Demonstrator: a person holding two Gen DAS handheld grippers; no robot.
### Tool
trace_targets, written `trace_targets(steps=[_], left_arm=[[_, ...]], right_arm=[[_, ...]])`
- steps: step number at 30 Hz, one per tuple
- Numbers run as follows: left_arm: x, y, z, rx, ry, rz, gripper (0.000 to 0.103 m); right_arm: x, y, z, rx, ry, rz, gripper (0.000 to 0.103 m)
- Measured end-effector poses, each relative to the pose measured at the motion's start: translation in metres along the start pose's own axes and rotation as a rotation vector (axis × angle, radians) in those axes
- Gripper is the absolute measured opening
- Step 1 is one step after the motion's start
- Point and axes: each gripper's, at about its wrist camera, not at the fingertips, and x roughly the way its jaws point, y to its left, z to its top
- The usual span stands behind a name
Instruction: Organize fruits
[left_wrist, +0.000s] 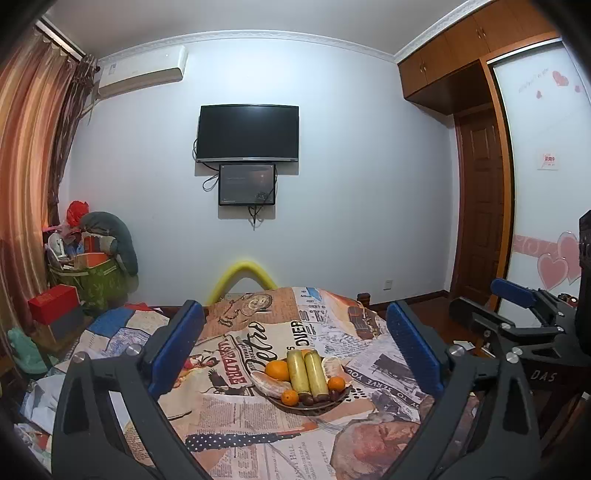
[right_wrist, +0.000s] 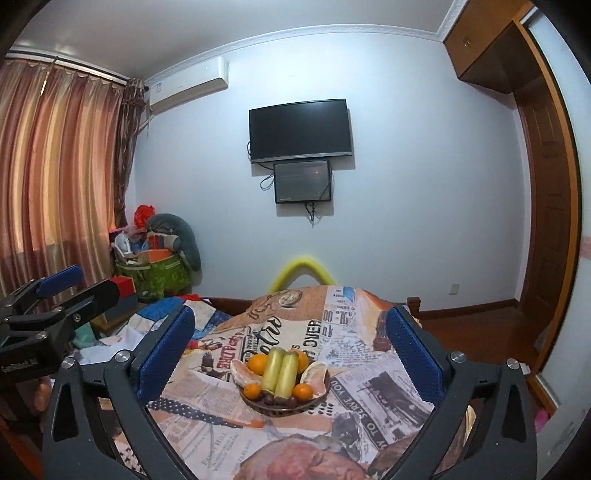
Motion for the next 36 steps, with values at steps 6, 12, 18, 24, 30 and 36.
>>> trace_targets(steps=[6,12,18,24,30,36], left_arm=[[-0.005,-0.006,0.0,0.001,-0.006,0.002,0.103],[-0.005,-0.005,-0.003,-0.004,0.0,-0.004,0.103],[0.0,-0.003,-0.004,-0.014,0.01,-0.008,0.103],[0.003,-0.002,-0.006,-0.024,0.019,-0.01,0.103],[0.005,0.0,-0.006,-0.035,0.024,-0.015,0.103],[0.006,0.001,-0.006,-0.038,0.026,-0.02,0.103]], right_arm=[[-0.007,-0.001,-0.001,-0.005,0.008,-0.001,0.103],[-0.011,-0.003,-0.003,-0.005,0.01,-0.005,0.103],[-0.01,-0.005,-0.003,0.008,0.015,-0.005,0.103],[-0.01,-0.006,-0.003,0.016,0.019,-0.006,0.103],[-0.009,-0.006,-0.003,0.016,0.018,-0.005,0.103],[-0.011,-0.005,-0.001,0.018,0.014,-0.004,0.103]])
